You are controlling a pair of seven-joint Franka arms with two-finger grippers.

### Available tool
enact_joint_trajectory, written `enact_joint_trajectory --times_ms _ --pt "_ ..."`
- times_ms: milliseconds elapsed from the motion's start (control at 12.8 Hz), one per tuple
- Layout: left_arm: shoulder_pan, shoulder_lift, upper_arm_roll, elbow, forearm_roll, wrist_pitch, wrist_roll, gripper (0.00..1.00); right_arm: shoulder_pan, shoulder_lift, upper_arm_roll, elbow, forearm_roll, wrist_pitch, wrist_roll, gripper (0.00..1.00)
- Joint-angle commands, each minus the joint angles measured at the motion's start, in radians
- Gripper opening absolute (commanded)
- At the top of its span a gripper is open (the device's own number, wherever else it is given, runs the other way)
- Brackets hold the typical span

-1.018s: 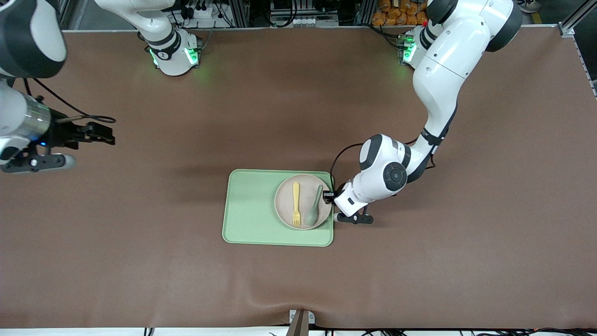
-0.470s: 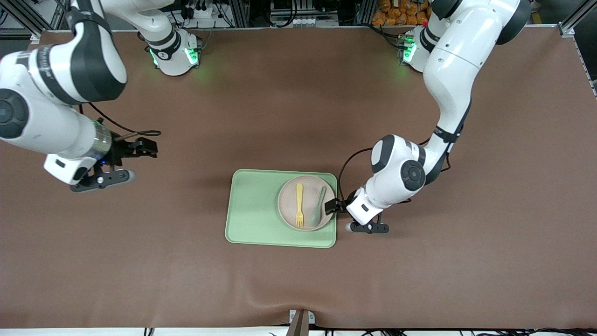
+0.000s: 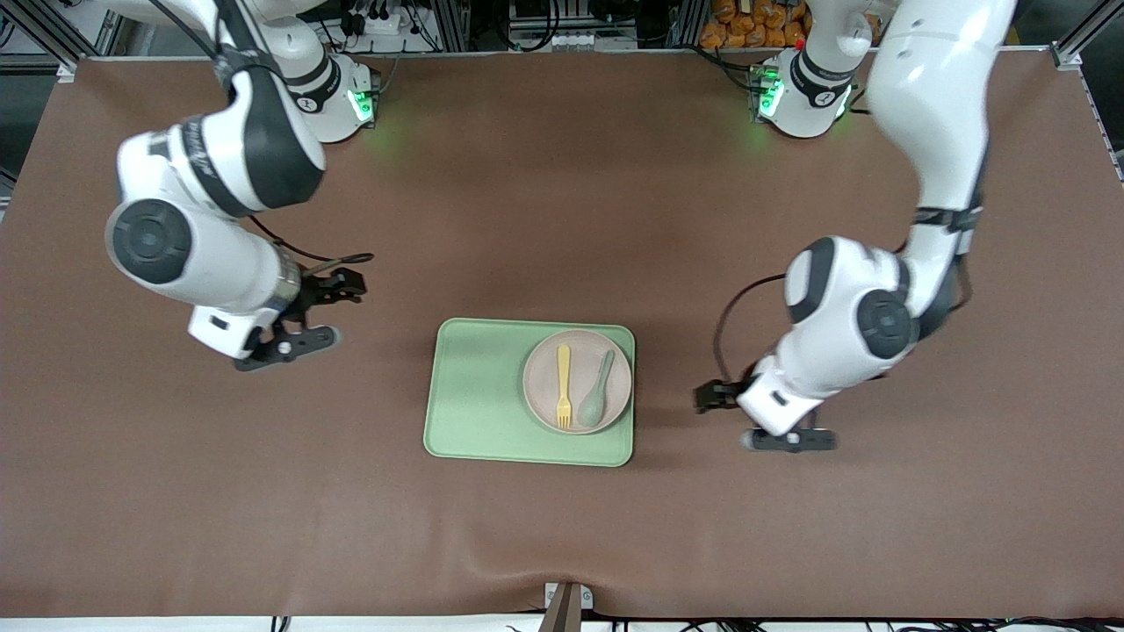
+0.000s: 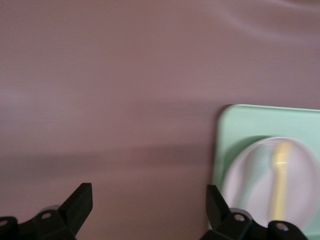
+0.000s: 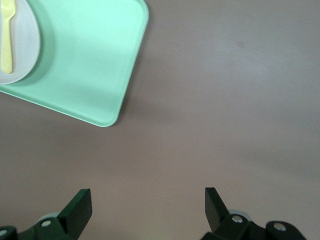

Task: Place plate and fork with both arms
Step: 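Move the right gripper over the yellow fork while the left gripper retracts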

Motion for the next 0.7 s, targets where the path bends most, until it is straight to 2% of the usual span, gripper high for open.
enact_joint_trajectory --times_ms 0,235,470,626 --pt "0.099 -0.142 -0.005 -0.027 0.115 -0.203 0.036 1.00 0.069 0.059 -0.007 0.035 0.006 0.038 0.016 1.00" --pt "0.114 -0.296 0.006 -0.018 0.119 -0.397 0.045 1.00 0.107 0.126 -0.005 0.039 0.037 0.142 0.014 1.00" --pt "0.139 -0.353 0.018 0.068 0.142 -0.532 0.060 1.00 0.214 0.242 -0.007 0.110 0.051 0.243 0.016 1.00" --pt "0.191 -0.414 0.023 0.082 0.126 -0.610 0.065 1.00 0.266 0.328 -0.005 0.185 0.051 0.330 0.016 1.00"
